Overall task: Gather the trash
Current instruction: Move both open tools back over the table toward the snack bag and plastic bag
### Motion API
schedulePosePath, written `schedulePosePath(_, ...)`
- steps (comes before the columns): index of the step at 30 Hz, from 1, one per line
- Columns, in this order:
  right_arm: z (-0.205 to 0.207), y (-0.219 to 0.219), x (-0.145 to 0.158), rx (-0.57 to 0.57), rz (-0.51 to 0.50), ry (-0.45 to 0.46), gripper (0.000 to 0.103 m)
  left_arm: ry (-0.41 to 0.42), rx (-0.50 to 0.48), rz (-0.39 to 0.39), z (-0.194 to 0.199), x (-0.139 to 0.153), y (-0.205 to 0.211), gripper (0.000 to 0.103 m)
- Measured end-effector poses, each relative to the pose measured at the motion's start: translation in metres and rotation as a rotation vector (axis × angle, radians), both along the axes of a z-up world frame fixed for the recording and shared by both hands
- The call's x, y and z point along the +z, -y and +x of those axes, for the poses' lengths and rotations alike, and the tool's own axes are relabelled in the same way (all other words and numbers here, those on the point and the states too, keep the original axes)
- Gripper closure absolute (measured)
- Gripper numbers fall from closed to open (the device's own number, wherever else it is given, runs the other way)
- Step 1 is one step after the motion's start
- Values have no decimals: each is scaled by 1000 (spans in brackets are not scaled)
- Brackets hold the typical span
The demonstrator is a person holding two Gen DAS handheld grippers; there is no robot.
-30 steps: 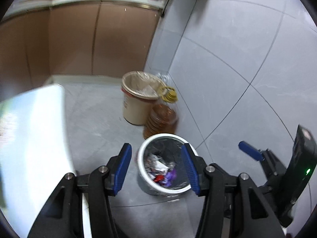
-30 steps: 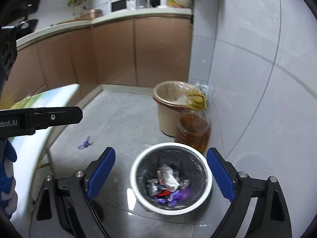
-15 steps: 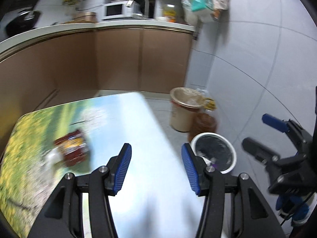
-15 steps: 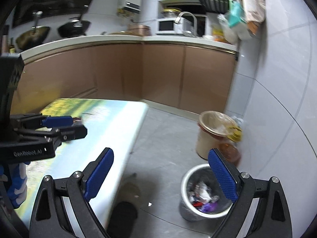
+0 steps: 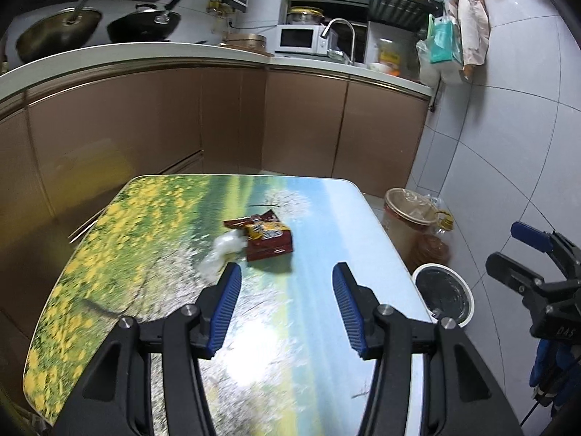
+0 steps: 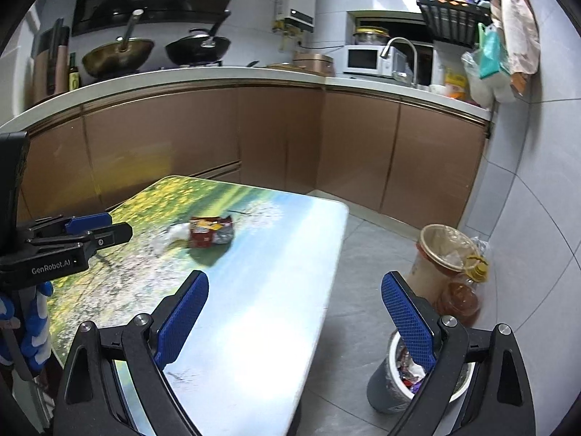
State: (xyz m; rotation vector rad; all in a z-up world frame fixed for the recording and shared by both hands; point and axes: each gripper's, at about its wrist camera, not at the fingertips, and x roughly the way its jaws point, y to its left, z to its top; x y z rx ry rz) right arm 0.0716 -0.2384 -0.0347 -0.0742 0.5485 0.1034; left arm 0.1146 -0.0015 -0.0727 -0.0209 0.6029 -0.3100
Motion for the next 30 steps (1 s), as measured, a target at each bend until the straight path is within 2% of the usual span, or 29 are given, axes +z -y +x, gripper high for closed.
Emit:
schedulePosePath(7,-6,-25,0,49,5,-19,8,33,39,2,-21,-1,-21,53)
schedulePosePath(11,-5,-36,-6,64,-12,-49,8,43,60,-1,-25,-3,-32,47)
schedulePosePath(30,27,-73,-17,95,-12,-147,8,4,106,-45,-9,-23,-73,47)
